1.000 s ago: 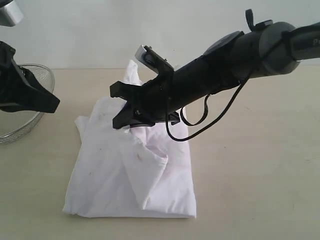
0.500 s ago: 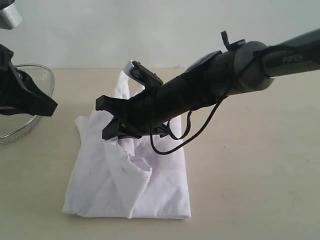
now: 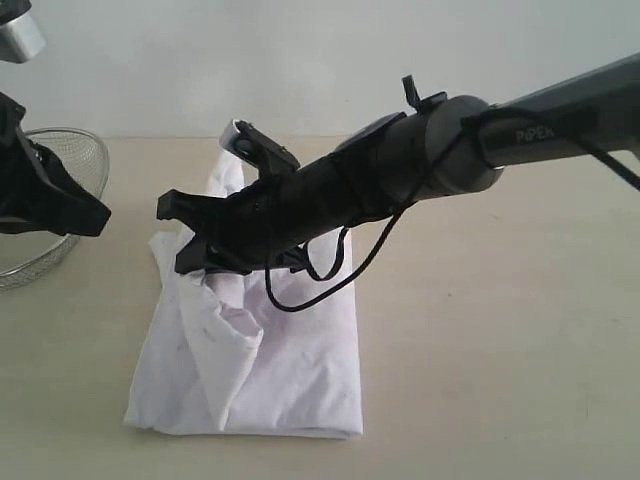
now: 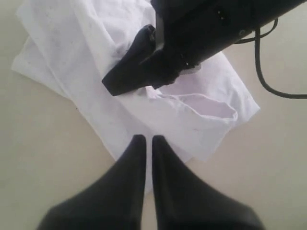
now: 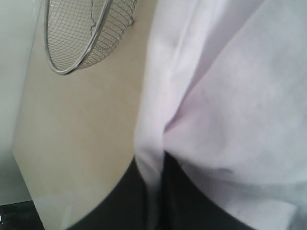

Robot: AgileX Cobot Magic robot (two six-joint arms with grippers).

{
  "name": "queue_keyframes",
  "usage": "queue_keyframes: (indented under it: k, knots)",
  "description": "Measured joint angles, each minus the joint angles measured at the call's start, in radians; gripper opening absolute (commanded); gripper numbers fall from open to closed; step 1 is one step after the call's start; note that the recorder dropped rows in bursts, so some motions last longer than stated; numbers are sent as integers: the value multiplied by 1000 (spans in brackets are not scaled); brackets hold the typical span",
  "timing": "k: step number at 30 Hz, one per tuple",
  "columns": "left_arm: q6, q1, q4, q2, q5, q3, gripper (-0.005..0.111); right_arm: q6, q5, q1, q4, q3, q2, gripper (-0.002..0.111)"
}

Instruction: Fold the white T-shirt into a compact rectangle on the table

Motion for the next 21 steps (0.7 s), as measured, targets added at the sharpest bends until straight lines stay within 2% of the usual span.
queue_keyframes:
  k: [7, 9, 11, 13, 15, 17, 21]
  knots:
    - [-35, 0, 56, 0, 11, 0, 5, 5, -22, 13, -2, 0, 13, 0]
    - [-37, 0, 56, 0, 11, 0, 5, 5, -24, 13, -2, 0, 13, 5]
    - [-37, 0, 56, 0, 11, 0, 5, 5, -24, 14, -2, 0, 13, 17]
    - [-37, 0, 56, 0, 11, 0, 5, 5, -25, 14, -2, 0, 13, 33]
    - [-39, 0, 56, 0, 11, 0, 5, -3, -25, 16, -2, -3, 13, 55]
    - [-39, 0, 56, 0, 11, 0, 5, -15, -27, 18, 0, -5, 13, 70]
    - [-39, 0, 56, 0, 11, 0, 5, -57, -25, 29, 2, -7, 13, 62]
